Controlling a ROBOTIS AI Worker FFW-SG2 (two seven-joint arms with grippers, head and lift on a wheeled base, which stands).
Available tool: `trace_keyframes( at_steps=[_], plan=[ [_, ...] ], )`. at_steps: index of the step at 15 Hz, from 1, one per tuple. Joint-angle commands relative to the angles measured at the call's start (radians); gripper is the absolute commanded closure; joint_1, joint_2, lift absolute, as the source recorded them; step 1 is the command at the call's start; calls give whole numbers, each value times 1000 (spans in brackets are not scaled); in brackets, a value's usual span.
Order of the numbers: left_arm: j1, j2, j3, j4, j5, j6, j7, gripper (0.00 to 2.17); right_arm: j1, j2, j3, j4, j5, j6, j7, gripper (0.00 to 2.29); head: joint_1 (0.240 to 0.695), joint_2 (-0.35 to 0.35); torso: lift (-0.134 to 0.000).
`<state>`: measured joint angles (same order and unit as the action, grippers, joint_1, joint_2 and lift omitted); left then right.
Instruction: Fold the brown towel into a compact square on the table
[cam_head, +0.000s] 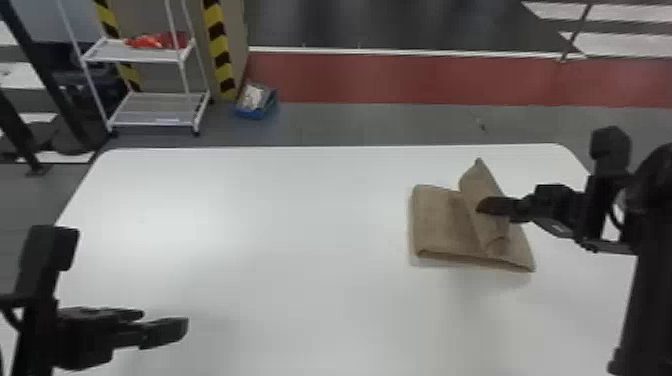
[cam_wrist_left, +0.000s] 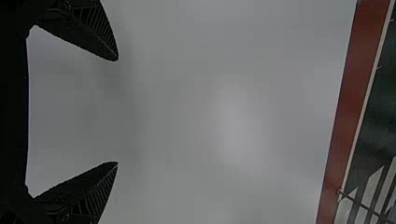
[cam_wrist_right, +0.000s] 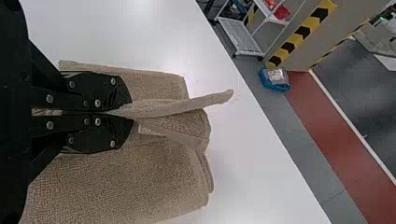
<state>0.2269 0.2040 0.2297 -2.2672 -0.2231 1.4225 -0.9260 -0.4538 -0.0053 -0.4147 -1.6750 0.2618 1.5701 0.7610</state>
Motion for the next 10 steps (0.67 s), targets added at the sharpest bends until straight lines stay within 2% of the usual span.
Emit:
trace_keyframes(
  at_steps=[1,2,3,6,8,10],
  plan=[
    [0,0,-1,5,1,-12,1,90,4,6,1,15,-16,2,-6,1322,695,-10,-125],
    [-1,0,-1,8,1,-15,3,90,14,6,-7,15,-30,-15,-9,397,695,-6,-125],
    [-3,0,-1,11,-1,-15,4,90,23,6,-19,15,-53,-43,-9,-2,695,-3,-125],
    [-11,0,-4,25,-1,-18,9,90,66,6,-72,-6,-211,-153,-32,33,695,0,-125],
    [-12,0,-9,29,-1,-27,12,90,72,6,-93,-15,-246,-196,-40,46,695,0,-125],
    [-21,0,-10,41,-1,-33,12,90,73,6,-79,-14,-211,-239,-95,90,695,-6,-125]
  ],
)
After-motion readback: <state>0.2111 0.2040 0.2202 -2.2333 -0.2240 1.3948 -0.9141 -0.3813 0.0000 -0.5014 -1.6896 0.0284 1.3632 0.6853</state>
